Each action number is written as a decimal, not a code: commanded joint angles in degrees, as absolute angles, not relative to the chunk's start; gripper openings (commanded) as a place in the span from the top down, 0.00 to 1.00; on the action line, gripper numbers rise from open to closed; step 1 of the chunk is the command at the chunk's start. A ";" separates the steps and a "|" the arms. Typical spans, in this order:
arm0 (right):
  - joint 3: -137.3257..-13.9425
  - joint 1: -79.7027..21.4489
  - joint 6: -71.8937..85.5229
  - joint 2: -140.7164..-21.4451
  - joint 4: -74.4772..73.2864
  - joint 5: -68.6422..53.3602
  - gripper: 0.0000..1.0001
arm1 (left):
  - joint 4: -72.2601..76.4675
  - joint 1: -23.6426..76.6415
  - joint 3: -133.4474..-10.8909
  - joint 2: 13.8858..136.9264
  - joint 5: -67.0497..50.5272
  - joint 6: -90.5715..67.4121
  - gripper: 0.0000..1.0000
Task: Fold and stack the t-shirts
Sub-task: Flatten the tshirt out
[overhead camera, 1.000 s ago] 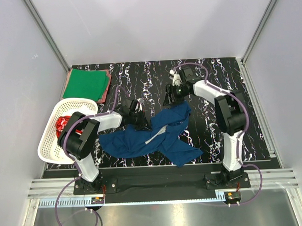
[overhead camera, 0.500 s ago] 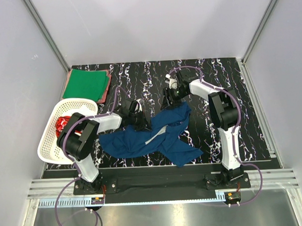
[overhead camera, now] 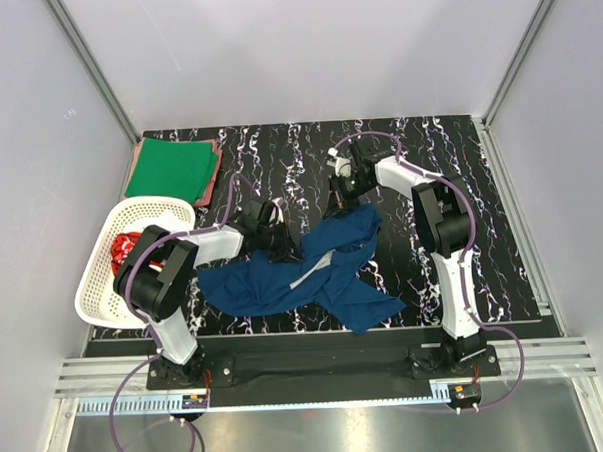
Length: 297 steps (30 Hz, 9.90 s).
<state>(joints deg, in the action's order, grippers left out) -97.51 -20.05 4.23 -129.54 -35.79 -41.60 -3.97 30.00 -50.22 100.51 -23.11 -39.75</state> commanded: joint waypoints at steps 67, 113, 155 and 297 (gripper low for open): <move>-85.88 4.39 22.06 -82.18 -46.41 21.18 1.00 | -36.56 32.24 -36.58 64.54 6.67 -50.24 1.00; -99.61 4.75 21.01 -87.00 -44.54 12.04 1.00 | -39.43 36.15 -83.62 90.11 6.92 -20.38 1.00; -83.06 4.75 22.50 -79.10 -41.22 8.09 1.00 | -35.77 20.04 -76.37 94.73 -7.12 -18.73 0.43; -133.33 4.66 -2.63 -57.56 -44.30 14.76 1.00 | -45.43 15.64 -109.95 51.32 -6.16 -28.39 1.00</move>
<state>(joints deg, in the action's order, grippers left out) -134.82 4.67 1.08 -53.43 -43.07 10.20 -40.97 15.88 -109.54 47.13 -4.64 -27.79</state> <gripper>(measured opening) 0.012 0.012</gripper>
